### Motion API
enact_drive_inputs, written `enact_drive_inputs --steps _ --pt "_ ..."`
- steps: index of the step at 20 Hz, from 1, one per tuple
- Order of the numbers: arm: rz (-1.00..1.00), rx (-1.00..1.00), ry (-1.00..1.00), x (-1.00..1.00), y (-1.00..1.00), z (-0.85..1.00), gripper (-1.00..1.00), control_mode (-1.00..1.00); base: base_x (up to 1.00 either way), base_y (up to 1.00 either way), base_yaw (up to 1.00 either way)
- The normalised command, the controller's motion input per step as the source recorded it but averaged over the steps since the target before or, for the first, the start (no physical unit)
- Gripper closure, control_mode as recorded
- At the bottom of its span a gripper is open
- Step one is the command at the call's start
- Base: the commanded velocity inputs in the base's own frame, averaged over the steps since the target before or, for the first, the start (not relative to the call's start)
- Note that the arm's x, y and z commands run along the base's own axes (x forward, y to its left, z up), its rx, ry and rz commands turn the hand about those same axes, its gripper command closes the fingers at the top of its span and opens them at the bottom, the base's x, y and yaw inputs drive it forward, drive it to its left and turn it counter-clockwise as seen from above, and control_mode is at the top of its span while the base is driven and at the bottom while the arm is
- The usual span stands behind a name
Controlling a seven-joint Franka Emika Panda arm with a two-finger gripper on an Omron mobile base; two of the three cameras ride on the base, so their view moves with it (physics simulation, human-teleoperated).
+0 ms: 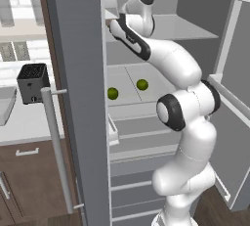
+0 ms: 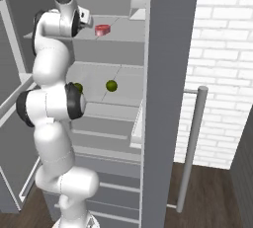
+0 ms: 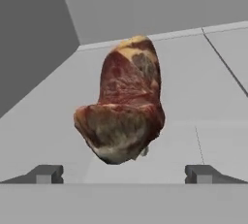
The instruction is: Place one lime and one steak in each tupperware on the nearby counter, to pack two identical lunches.
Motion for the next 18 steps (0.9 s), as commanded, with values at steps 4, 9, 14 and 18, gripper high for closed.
enact_drive_inputs --steps 4,9,14,18 --pt "0.00 0.00 0.00 0.41 0.07 -0.02 -1.00 -1.00 0.00 0.00 0.00" --pt "0.00 0.00 0.00 0.38 0.07 -0.13 1.00 -1.00 0.00 0.00 0.00" --pt "0.00 -0.01 0.00 0.13 0.02 -0.27 1.00 -1.00 0.00 0.00 0.00" --pt "-0.01 -0.04 0.00 0.00 0.00 -0.51 1.00 -1.00 0.00 0.00 0.00"
